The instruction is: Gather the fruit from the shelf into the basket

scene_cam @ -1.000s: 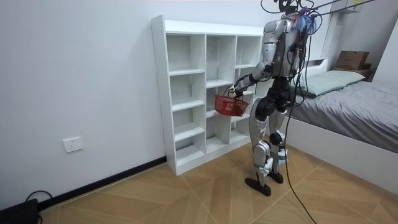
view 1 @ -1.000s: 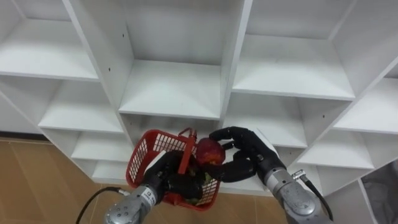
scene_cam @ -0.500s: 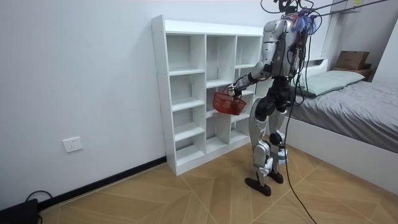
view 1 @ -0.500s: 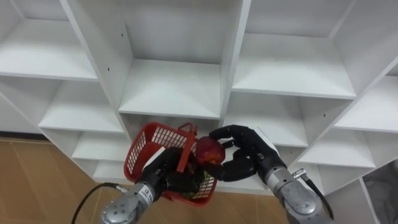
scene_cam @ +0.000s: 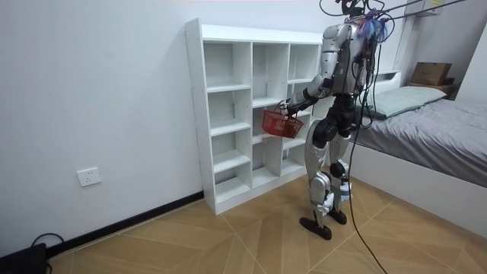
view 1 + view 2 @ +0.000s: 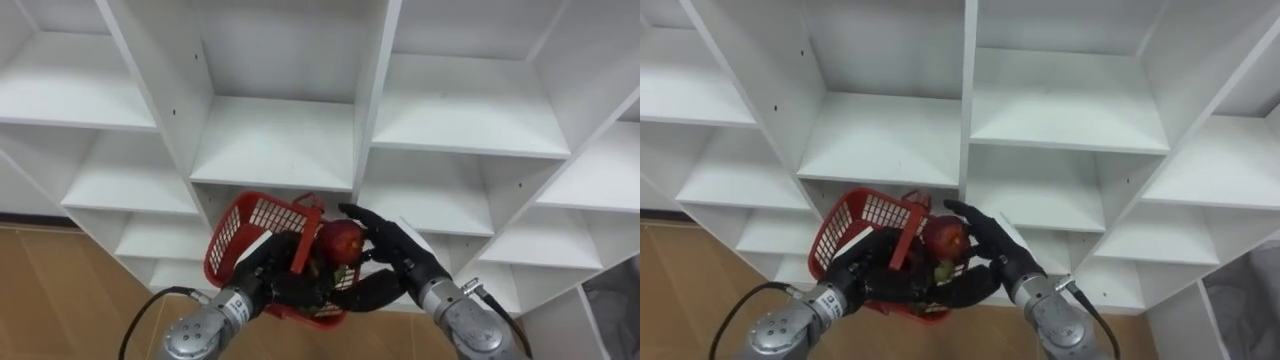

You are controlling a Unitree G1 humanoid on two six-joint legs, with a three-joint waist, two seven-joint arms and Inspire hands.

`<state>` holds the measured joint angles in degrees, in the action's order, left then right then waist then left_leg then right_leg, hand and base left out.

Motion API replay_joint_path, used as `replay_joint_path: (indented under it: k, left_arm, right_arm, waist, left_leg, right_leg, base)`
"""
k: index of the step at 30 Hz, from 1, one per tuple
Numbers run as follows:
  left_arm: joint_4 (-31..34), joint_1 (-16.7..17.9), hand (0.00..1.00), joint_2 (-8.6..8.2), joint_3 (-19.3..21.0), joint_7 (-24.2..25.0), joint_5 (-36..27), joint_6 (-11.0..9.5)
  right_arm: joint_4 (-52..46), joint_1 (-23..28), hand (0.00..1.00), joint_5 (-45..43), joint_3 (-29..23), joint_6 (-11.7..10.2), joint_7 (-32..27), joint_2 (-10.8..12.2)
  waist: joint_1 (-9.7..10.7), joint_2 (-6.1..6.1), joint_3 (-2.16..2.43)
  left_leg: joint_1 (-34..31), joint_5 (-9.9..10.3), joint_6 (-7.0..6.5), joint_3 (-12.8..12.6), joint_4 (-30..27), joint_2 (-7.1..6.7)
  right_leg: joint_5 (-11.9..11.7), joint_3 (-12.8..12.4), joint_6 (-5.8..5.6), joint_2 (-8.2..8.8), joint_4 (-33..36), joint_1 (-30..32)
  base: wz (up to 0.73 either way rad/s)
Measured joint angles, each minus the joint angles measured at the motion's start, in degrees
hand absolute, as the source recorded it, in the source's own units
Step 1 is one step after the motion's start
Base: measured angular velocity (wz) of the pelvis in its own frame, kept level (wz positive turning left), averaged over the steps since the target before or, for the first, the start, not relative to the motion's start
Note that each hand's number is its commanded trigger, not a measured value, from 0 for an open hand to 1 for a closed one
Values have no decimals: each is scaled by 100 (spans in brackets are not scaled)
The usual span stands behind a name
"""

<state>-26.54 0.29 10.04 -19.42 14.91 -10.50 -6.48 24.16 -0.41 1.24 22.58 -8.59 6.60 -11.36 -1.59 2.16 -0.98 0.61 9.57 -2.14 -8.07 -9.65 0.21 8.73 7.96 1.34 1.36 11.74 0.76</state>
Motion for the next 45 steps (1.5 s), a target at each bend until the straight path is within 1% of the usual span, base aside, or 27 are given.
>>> replay_joint_path:
  k: [5,10,24,32,36,40,43,45]
  left_arm:
    - [30,4,100,-10,0,197,1,5]
    - [100,5,100,-13,5,293,4,12]
    - [108,12,100,-25,5,433,3,13]
    - [151,13,100,-22,8,425,14,13]
    - [193,25,100,3,23,390,48,13]
    - [180,94,100,32,155,300,274,12]
    - [113,285,100,75,309,170,278,1]
    - [-39,428,100,138,367,52,413,3]
  right_arm:
    - [-1,2,0,0,0,0,96,2]
    - [-2,1,0,0,-2,-2,185,5]
    - [-2,1,0,-157,-9,-3,235,10]
    - [-3,1,0,-145,-6,-3,216,3]
    - [-14,3,0,-154,-7,-3,222,9]
    - [-24,96,0,-171,-90,-3,219,13]
    - [-35,224,0,-259,-205,-3,210,15]
    - [-139,342,0,-285,-305,-3,175,-11]
  waist:
    - [-3,-7,4]
    - [-4,-11,7]
    - [-9,-14,8]
    - [-28,-13,7]
    - [-34,-15,7]
    - [-11,-22,10]
    - [-12,-23,13]
    - [5,-25,15]
  left_leg:
    - [-2,0,0,0,0,1]
    - [-1,0,0,-2,0,1]
    - [13,0,0,-4,-3,1]
    - [14,0,0,-4,12,2]
    - [71,3,5,-40,32,8]
    - [157,10,13,-59,60,16]
    - [214,21,28,-90,86,30]
    - [214,25,35,-102,90,35]
  right_leg:
    - [0,1,0,0,1,4]
    - [0,1,0,1,1,4]
    - [-2,-6,2,0,2,-8]
    - [-1,-14,2,-5,-5,-5]
    - [-1,-76,2,-41,-14,-36]
    - [-12,-92,4,-58,-105,-148]
    - [-11,-116,4,-58,-113,-178]
    - [-11,-132,5,-64,-121,-175]
  base:
    - [0]
    - [0]
    - [0]
    - [0]
    - [-5]
    - [-1]
    - [-6]
    - [-4]
